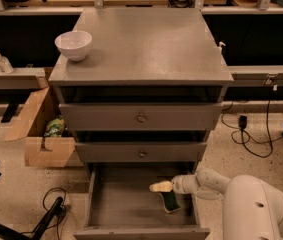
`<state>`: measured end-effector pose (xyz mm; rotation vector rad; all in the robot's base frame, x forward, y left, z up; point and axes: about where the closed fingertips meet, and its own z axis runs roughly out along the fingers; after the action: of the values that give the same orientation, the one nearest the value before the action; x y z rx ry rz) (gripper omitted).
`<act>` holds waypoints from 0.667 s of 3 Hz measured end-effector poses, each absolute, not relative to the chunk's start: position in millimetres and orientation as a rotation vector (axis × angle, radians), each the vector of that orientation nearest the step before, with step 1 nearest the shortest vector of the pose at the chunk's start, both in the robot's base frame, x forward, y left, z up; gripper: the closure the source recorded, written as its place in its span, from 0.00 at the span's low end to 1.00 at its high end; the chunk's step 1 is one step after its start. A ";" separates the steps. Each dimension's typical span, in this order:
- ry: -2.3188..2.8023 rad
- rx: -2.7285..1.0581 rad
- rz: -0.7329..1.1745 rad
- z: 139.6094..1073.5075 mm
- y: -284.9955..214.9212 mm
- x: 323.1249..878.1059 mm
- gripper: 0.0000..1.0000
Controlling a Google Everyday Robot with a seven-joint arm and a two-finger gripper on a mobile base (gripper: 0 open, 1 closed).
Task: Place sponge into bottom drawer
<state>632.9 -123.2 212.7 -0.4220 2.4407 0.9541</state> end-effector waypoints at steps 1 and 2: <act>2.438 -0.426 0.964 212.9 -121.2 633.0 0.00; 2.430 -0.441 0.997 213.6 -114.3 633.6 0.00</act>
Offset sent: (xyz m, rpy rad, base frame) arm 0.0031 0.0111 0.0041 0.0461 0.0051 0.0390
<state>633.6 -114.3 213.6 -0.4408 2.4302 0.9967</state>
